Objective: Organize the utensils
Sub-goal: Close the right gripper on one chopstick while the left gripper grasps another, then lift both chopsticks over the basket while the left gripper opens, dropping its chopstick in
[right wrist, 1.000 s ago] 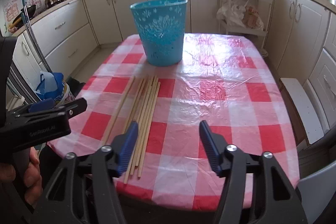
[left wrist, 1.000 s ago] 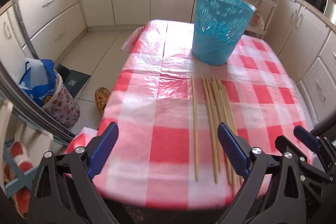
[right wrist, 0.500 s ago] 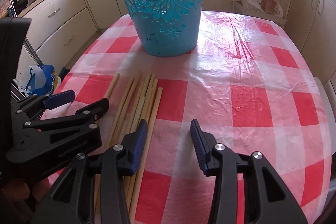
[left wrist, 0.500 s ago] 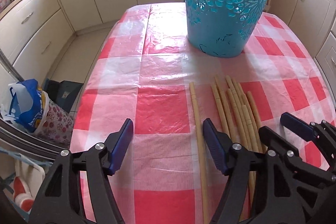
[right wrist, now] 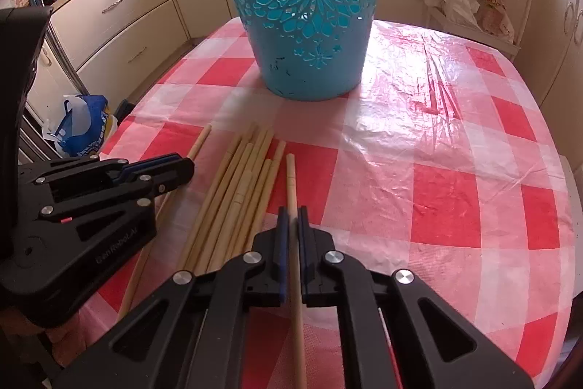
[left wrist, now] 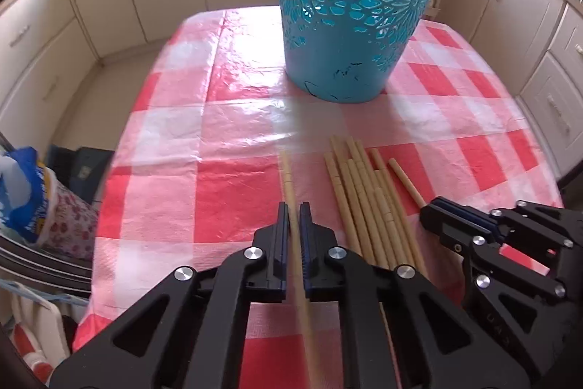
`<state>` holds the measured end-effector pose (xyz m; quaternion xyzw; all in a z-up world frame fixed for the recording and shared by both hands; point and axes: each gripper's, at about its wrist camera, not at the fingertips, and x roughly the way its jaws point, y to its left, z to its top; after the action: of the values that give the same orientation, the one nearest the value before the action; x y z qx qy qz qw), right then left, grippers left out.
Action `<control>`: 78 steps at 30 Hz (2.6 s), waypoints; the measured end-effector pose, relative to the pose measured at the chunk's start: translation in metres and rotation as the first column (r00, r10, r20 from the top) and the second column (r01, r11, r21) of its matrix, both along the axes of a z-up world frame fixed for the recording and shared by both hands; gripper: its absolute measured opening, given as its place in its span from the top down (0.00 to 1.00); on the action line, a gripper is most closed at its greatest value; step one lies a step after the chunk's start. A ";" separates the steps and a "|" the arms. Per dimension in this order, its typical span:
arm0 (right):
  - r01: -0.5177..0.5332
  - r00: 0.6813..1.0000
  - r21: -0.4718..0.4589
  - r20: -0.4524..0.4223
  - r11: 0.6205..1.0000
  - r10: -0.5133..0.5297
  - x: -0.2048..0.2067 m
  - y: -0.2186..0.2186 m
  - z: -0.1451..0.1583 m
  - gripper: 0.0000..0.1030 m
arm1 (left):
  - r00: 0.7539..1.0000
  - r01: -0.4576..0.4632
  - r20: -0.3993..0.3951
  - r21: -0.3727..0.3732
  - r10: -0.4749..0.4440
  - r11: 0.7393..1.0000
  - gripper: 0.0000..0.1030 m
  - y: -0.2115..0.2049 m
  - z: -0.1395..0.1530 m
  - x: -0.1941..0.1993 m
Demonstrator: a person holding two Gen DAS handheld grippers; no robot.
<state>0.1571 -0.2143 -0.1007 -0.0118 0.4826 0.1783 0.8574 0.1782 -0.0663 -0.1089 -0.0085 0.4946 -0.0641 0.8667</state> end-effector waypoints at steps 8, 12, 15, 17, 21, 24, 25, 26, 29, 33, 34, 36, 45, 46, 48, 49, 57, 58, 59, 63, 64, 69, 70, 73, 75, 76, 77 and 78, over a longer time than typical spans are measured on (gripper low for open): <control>-0.079 0.996 -0.086 -0.040 0.993 0.076 0.011 0.013 0.002 0.94 | 0.999 0.017 -0.048 0.015 -0.017 1.000 0.93 0.004 0.001 0.012; -0.060 0.998 -0.075 -0.036 0.995 0.057 0.008 0.010 0.003 0.94 | 0.997 0.062 -0.057 0.028 -0.060 0.998 0.95 -0.002 0.000 0.022; 0.010 1.000 0.026 -0.019 1.000 -0.009 0.002 -0.007 0.010 0.94 | 0.995 0.067 -0.074 -0.033 -0.070 0.997 0.96 0.007 0.007 0.023; 0.062 0.998 0.103 0.005 0.993 -0.063 -0.004 -0.020 0.019 0.94 | 0.997 0.059 -0.047 -0.055 -0.062 0.997 0.96 0.018 0.019 0.019; 0.140 0.984 0.290 0.062 0.947 -0.164 -0.022 -0.048 0.042 0.94 | 0.998 0.038 0.045 -0.124 -0.033 0.992 0.96 0.044 0.059 0.005; 0.153 0.971 0.376 0.116 0.914 -0.210 -0.036 -0.058 0.058 0.94 | 0.990 0.042 0.142 -0.173 -0.018 0.984 0.96 0.058 0.095 -0.010; 0.150 0.967 0.399 0.133 0.905 -0.219 -0.039 -0.060 0.063 0.94 | 0.984 0.045 0.175 -0.184 -0.012 0.982 0.95 0.061 0.107 -0.014; 0.150 0.962 0.411 0.148 0.899 -0.228 -0.041 -0.061 0.069 0.94 | 0.980 0.047 0.200 -0.197 -0.007 0.979 0.96 0.064 0.116 -0.016; 0.142 0.951 0.445 0.187 0.884 -0.247 -0.040 -0.063 0.086 0.94 | 0.961 0.065 0.277 -0.253 0.008 0.965 0.96 0.069 0.144 -0.020; 0.123 0.939 0.471 0.229 0.874 -0.255 -0.036 -0.066 0.107 0.94 | 0.935 0.103 0.355 -0.317 0.017 0.943 0.96 0.066 0.171 -0.013; 0.121 0.937 0.477 0.234 0.871 -0.258 -0.037 -0.068 0.109 0.94 | 0.929 0.111 0.371 -0.328 0.020 0.938 0.96 0.066 0.177 -0.008; 0.119 0.935 0.488 0.237 0.865 -0.263 -0.037 -0.071 0.113 0.94 | 0.916 0.124 0.400 -0.345 0.027 0.930 0.95 0.060 0.189 0.000; 0.125 0.928 0.491 0.250 0.862 -0.277 -0.040 -0.078 0.108 0.94 | 0.802 0.138 0.583 -0.392 0.130 0.910 0.95 0.034 0.233 0.052; 0.127 0.928 0.490 0.250 0.863 -0.278 -0.039 -0.079 0.107 0.94 | 0.790 0.127 0.595 -0.399 0.151 0.908 0.96 0.031 0.233 0.059; 0.128 0.930 0.489 0.244 0.863 -0.276 -0.038 -0.081 0.103 0.94 | 0.759 0.097 0.617 -0.420 0.206 0.902 0.96 0.028 0.234 0.075; 0.131 0.930 0.488 0.240 0.863 -0.277 -0.038 -0.082 0.100 0.94 | 0.746 0.081 0.624 -0.432 0.232 0.898 0.96 0.028 0.235 0.082; 0.168 0.936 0.493 0.192 0.854 -0.295 -0.028 -0.092 0.076 0.94 | 0.653 -0.063 0.681 -0.387 0.331 0.920 0.95 0.013 0.225 0.124; 0.170 0.937 0.493 0.188 0.853 -0.295 -0.027 -0.093 0.073 0.94 | 0.661 -0.074 0.674 -0.379 0.330 0.922 0.95 0.011 0.217 0.130; 0.173 0.937 0.493 0.184 0.853 -0.296 -0.026 -0.093 0.071 0.94 | 0.671 -0.080 0.665 -0.373 0.327 0.924 0.95 0.011 0.211 0.134; 0.184 0.937 0.491 0.174 0.852 -0.303 -0.023 -0.097 0.065 0.94 | 0.703 -0.123 0.632 -0.345 0.327 0.930 0.95 0.005 0.178 0.141; 0.187 0.937 0.489 0.173 0.852 -0.305 -0.022 -0.098 0.064 0.94 | 0.707 -0.131 0.629 -0.335 0.325 0.933 0.95 0.004 0.171 0.140; 0.188 0.932 0.491 0.186 0.851 -0.312 -0.020 -0.100 0.068 0.94 | 0.736 -0.133 0.612 -0.288 0.289 0.948 0.95 -0.005 0.145 0.132; 0.185 0.930 0.491 0.192 0.851 -0.313 -0.019 -0.100 0.070 0.94 | 0.739 -0.133 0.613 -0.276 0.281 0.952 0.95 -0.007 0.143 0.129; 0.171 0.924 0.490 0.221 0.855 -0.312 -0.016 -0.099 0.080 0.94 | 0.771 -0.131 0.590 -0.221 0.239 0.966 0.95 -0.014 0.138 0.125; 0.160 0.920 0.487 0.242 0.858 -0.309 -0.011 -0.098 0.088 0.94 | 0.786 -0.125 0.578 -0.197 0.218 0.972 0.95 -0.016 0.137 0.124; 0.155 0.917 0.489 0.251 0.858 -0.309 -0.008 -0.097 0.093 0.94 | 0.791 -0.127 0.572 -0.191 0.216 0.973 0.95 -0.014 0.138 0.122; 0.149 0.914 0.492 0.262 0.858 -0.309 -0.005 -0.096 0.098 0.94 | 0.803 -0.125 0.557 -0.192 0.213 0.973 0.93 -0.012 0.139 0.122; 0.141 0.911 0.495 0.275 0.857 -0.308 -0.002 -0.095 0.104 0.94 | 0.810 -0.128 0.546 -0.194 0.215 0.973 0.88 -0.009 0.140 0.120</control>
<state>0.1554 -0.3091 0.0037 0.2199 0.2658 0.1807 0.9211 0.2982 -0.0754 0.0310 -0.0980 0.2081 -0.0217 0.9730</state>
